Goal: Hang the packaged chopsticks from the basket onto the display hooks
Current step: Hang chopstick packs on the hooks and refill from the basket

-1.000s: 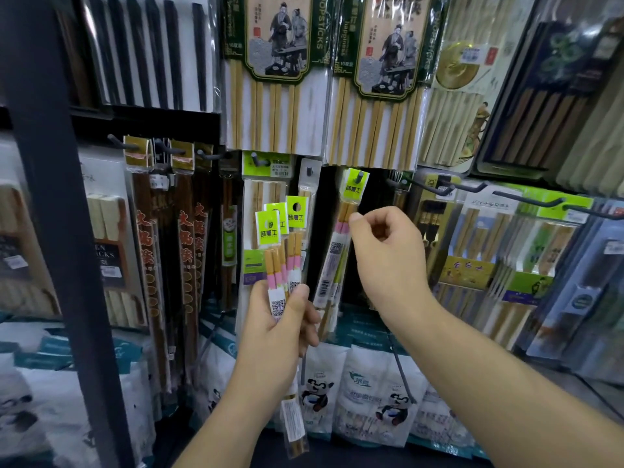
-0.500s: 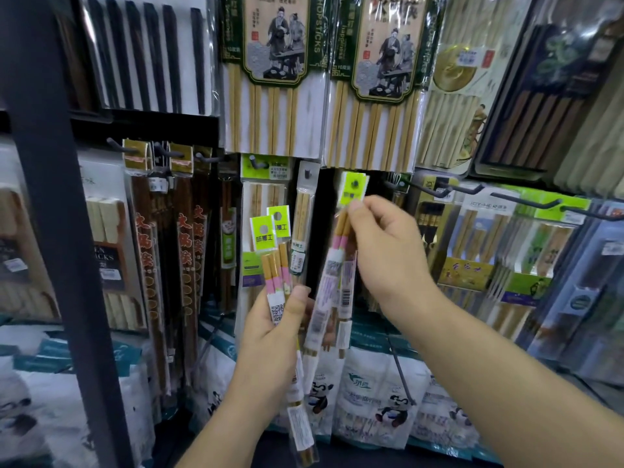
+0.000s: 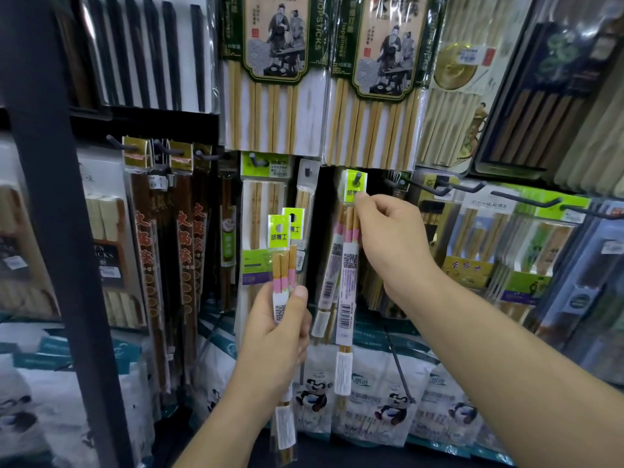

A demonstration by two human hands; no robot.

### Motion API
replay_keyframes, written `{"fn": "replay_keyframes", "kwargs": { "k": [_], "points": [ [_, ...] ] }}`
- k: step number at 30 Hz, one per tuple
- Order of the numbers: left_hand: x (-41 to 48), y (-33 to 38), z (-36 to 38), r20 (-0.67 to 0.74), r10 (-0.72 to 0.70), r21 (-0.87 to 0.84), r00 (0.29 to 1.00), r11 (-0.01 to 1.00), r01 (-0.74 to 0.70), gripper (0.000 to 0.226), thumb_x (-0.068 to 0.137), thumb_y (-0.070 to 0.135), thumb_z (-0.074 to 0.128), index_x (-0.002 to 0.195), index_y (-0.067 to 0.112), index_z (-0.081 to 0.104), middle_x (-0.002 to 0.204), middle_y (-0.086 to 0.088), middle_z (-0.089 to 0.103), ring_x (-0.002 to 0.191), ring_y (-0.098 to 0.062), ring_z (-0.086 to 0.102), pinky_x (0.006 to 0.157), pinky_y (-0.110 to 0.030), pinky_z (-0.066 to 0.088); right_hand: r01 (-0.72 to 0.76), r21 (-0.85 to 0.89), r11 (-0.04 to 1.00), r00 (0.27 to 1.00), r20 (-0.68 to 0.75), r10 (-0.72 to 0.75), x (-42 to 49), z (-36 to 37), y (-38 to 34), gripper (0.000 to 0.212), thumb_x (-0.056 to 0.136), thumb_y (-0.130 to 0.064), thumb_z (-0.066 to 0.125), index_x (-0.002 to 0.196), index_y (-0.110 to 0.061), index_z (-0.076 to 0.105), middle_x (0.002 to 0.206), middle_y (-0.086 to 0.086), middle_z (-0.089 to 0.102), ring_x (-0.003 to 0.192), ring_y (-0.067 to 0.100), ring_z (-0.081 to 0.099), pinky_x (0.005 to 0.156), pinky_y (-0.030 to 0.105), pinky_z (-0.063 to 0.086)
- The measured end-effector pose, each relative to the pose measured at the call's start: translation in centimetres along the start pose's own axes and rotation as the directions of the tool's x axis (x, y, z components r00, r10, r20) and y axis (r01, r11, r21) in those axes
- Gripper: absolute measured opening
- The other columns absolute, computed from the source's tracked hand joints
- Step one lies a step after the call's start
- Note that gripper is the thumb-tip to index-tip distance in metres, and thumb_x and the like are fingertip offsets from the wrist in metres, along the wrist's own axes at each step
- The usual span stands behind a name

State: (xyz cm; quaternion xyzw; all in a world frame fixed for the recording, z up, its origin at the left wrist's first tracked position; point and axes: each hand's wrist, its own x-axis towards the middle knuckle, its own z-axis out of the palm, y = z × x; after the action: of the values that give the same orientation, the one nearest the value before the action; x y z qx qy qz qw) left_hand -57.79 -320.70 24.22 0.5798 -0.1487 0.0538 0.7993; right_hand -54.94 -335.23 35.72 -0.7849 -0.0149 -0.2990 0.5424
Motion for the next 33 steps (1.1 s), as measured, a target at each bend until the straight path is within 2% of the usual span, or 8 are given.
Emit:
{"fn": "replay_keyframes", "kwargs": {
  "k": [2, 4, 9, 15, 21, 24, 28, 33],
  "points": [
    [0.1, -0.4, -0.3, 0.006, -0.031, -0.023, 1.0, 0.999, 0.031, 0.014, 0.105, 0.019, 0.049, 0.095, 0.01, 0.051, 0.067, -0.004, 0.047, 0.047, -0.013, 0.031, 0.047, -0.03, 0.024, -0.012, -0.031, 0.999, 1.0, -0.022, 0.011, -0.1, 0.1, 0.4, 0.047, 0.103, -0.039, 0.051, 0.069, -0.01, 0.064, 0.063, 0.0, 0.067, 0.057, 0.015, 0.058, 0.069, 0.034, 0.052],
    [0.1, -0.6, -0.4, 0.006, -0.038, -0.01, 0.999, 0.999, 0.038, 0.011, 0.104, 0.012, 0.045, 0.099, 0.002, 0.046, 0.067, -0.006, 0.048, 0.049, -0.014, 0.033, 0.047, -0.03, 0.026, -0.021, -0.047, 0.999, 0.998, -0.065, 0.018, -0.3, 0.1, 0.8, 0.04, 0.101, -0.042, 0.056, 0.078, -0.011, 0.067, 0.075, 0.005, 0.069, 0.07, 0.02, 0.064, 0.071, 0.034, 0.054],
    [0.0, -0.2, 0.0, 0.034, 0.032, 0.043, 0.999, 0.999, -0.033, 0.011, 0.109, 0.021, 0.045, 0.104, 0.012, 0.049, 0.074, 0.0, 0.06, 0.054, -0.013, 0.047, 0.048, -0.026, 0.041, 0.009, -0.066, 0.998, 0.996, -0.091, -0.015, -1.5, 0.0, 1.2, 0.033, 0.098, -0.042, 0.062, 0.078, -0.016, 0.061, 0.057, -0.016, 0.052, 0.053, -0.003, 0.047, 0.058, 0.022, 0.04],
    [-0.3, 0.0, 0.5, 0.097, 0.094, 0.03, 0.991, 0.995, -0.097, 0.017, 0.108, 0.023, 0.044, 0.113, 0.015, 0.058, 0.075, 0.001, 0.063, 0.058, -0.015, 0.055, 0.05, -0.026, 0.048, 0.123, -0.077, 0.989, 0.973, 0.203, -0.105, -3.7, 0.7, 0.2, 0.028, 0.1, -0.034, 0.061, 0.079, -0.019, 0.07, 0.074, 0.005, 0.064, 0.062, 0.006, 0.055, 0.061, 0.025, 0.05],
    [-0.3, -0.1, 0.2, 0.071, 0.006, -0.052, 0.997, 0.999, -0.003, 0.031, 0.1, 0.038, 0.05, 0.108, 0.013, 0.067, 0.085, -0.004, 0.077, 0.076, -0.016, 0.072, 0.063, -0.023, 0.057, 0.14, 0.015, 0.99, 0.981, 0.133, -0.141, -3.3, 0.6, -0.5, 0.03, 0.103, -0.022, 0.056, 0.08, -0.006, 0.066, 0.072, 0.014, 0.062, 0.061, 0.014, 0.053, 0.062, 0.038, 0.052],
    [0.0, -0.5, -0.1, 0.024, -0.014, 0.016, 1.0, 1.0, 0.013, 0.027, 0.107, 0.027, 0.049, 0.097, 0.01, 0.067, 0.077, 0.008, 0.072, 0.071, -0.005, 0.067, 0.06, -0.014, 0.051, 0.148, 0.091, 0.985, 0.988, 0.041, -0.152, -2.2, 0.0, -1.2, 0.032, 0.103, -0.02, 0.053, 0.079, -0.002, 0.062, 0.065, 0.013, 0.062, 0.057, 0.015, 0.055, 0.056, 0.032, 0.05],
    [0.1, -0.3, -0.2, 0.019, -0.016, 0.023, 1.0, 1.0, 0.015, 0.024, 0.109, 0.021, 0.044, 0.097, 0.008, 0.061, 0.072, 0.001, 0.061, 0.06, -0.011, 0.053, 0.052, -0.022, 0.046, 0.137, 0.146, 0.98, 0.991, -0.013, -0.136, -0.9, -0.4, -1.3, 0.035, 0.104, -0.021, 0.053, 0.08, 0.002, 0.061, 0.059, 0.0, 0.059, 0.054, 0.009, 0.061, 0.052, 0.02, 0.05],
    [-0.1, -0.1, -0.3, 0.053, -0.036, 0.017, 0.998, 0.999, 0.036, 0.022, 0.108, 0.024, 0.046, 0.093, 0.017, 0.061, 0.069, 0.001, 0.052, 0.052, -0.01, 0.042, 0.045, -0.023, 0.035, 0.068, 0.165, 0.984, 0.998, -0.023, -0.065, -0.1, -0.3, -0.6, 0.035, 0.103, -0.022, 0.054, 0.078, 0.003, 0.06, 0.057, -0.006, 0.057, 0.054, 0.009, 0.064, 0.056, 0.024, 0.056]
  ]
}}
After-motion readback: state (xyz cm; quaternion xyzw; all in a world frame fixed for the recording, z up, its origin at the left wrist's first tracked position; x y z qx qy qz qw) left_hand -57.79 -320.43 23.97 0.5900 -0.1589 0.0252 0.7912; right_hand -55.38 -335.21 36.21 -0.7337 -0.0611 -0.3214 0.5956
